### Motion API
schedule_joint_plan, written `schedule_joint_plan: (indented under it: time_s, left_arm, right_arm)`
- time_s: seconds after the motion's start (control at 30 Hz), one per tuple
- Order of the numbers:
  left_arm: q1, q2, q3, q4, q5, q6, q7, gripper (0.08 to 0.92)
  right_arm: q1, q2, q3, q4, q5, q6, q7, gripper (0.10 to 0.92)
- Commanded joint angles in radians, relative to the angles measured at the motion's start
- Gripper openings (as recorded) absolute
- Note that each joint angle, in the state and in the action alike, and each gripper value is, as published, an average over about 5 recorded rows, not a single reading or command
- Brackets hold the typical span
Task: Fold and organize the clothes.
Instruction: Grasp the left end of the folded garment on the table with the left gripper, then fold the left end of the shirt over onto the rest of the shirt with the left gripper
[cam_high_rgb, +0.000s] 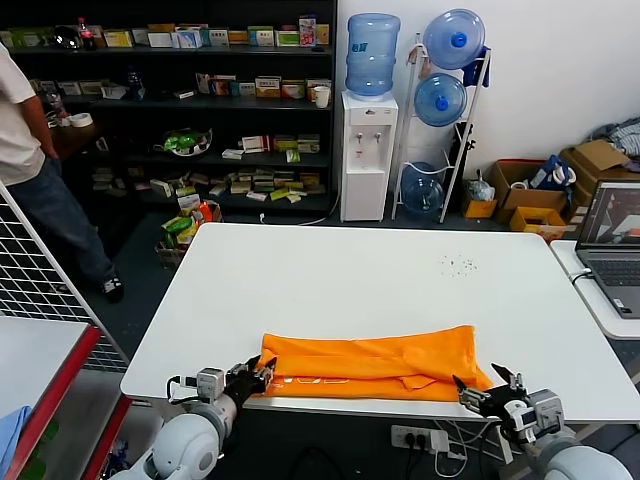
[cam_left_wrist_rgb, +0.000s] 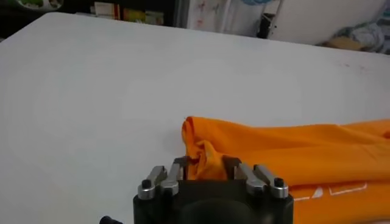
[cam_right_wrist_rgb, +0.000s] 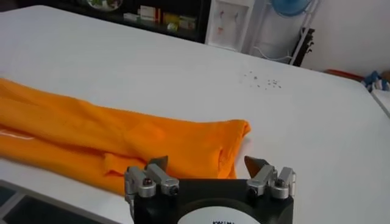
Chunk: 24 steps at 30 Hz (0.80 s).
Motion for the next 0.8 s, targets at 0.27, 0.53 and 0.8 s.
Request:
schedule_joint_plan:
  time_s: [0.27,0.53,0.8]
  left_arm:
    - [-0.002,0.007,-0.01,0.0,-0.007,-0.001,0.029,0.21]
    - [-0.024,0.124,-0.112,0.039,-0.01,0.02,0.018,0.105]
    - [0.002,0.307,-0.256,0.099,-0.022,0.016,0.021,0.105]
  right_arm:
    - [-0.002,0.029,0.004,0.016,-0.006,0.051,0.024,0.823]
    - [0.015,0.044,-0.007,0.019,-0.005,0.075,0.049,0.823]
    - [0.033,0.05,-0.021,0.019,-0.026,0.077,0.058,0.823]
